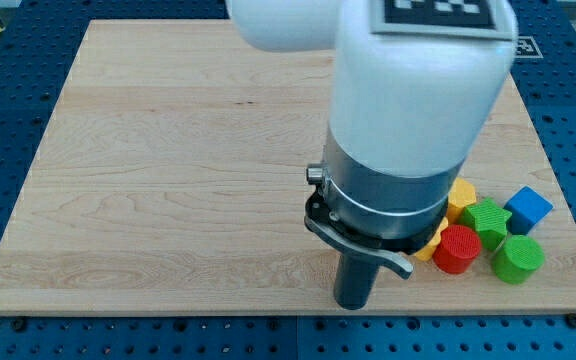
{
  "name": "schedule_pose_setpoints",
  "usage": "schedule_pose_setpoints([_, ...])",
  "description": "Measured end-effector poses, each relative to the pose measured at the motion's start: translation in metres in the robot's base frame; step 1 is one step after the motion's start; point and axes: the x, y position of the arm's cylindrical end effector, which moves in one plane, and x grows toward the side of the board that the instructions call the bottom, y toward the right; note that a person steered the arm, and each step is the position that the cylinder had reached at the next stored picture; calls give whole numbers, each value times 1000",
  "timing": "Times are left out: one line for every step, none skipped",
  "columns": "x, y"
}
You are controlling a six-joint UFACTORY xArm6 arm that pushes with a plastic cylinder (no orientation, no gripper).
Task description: Slide the red circle along with group of block up a bit
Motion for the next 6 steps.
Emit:
schedule_pose_setpoints([0, 51])
schedule_pose_setpoints([0, 105])
schedule_pose_setpoints([0, 104])
schedule_pose_setpoints([-13, 95])
schedule_pose_setpoints([-44, 90])
schedule_pose_setpoints([-76, 90])
